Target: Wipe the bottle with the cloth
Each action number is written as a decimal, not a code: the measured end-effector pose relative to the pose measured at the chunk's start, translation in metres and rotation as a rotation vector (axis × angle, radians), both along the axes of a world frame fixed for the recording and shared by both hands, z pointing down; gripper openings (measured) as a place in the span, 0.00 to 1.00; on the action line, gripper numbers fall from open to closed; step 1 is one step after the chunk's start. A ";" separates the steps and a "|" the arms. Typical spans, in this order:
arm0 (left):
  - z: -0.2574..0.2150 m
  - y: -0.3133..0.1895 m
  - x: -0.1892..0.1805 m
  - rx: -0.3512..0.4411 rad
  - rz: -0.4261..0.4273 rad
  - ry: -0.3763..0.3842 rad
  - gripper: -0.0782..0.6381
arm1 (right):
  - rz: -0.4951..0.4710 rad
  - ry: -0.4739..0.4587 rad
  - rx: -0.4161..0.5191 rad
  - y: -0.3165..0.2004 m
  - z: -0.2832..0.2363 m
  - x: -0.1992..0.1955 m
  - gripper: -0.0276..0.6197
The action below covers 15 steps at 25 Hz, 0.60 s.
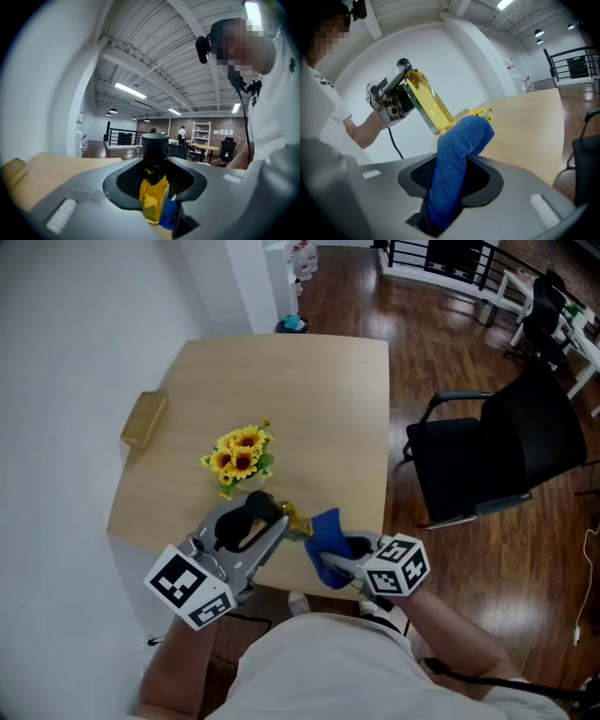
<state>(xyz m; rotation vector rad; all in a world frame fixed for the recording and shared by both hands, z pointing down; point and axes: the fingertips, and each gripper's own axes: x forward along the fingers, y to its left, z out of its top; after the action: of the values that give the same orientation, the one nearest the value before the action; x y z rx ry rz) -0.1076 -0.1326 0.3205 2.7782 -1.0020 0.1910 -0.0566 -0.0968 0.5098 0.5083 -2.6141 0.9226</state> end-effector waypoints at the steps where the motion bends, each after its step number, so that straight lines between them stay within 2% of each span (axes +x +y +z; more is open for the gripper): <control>1: 0.002 -0.004 0.001 -0.003 0.005 0.002 0.32 | 0.028 0.005 0.004 -0.003 -0.001 0.008 0.27; 4: 0.013 -0.019 0.004 -0.014 0.002 0.011 0.32 | 0.110 0.034 0.064 -0.009 -0.009 0.036 0.27; 8: 0.047 -0.045 0.001 -0.017 -0.040 -0.025 0.32 | 0.198 0.048 0.139 -0.005 -0.030 0.070 0.27; 11: 0.084 -0.066 -0.005 -0.027 -0.098 -0.046 0.32 | 0.231 0.098 0.187 0.005 -0.040 0.089 0.27; 15: 0.140 -0.094 -0.017 -0.051 -0.192 -0.091 0.32 | 0.253 0.113 0.193 0.016 -0.049 0.101 0.27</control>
<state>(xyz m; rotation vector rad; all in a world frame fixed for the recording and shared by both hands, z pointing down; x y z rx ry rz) -0.1248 -0.2263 0.4608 2.6283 -1.2584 0.3132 0.0449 -0.0813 0.4611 0.9308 -2.5885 0.6908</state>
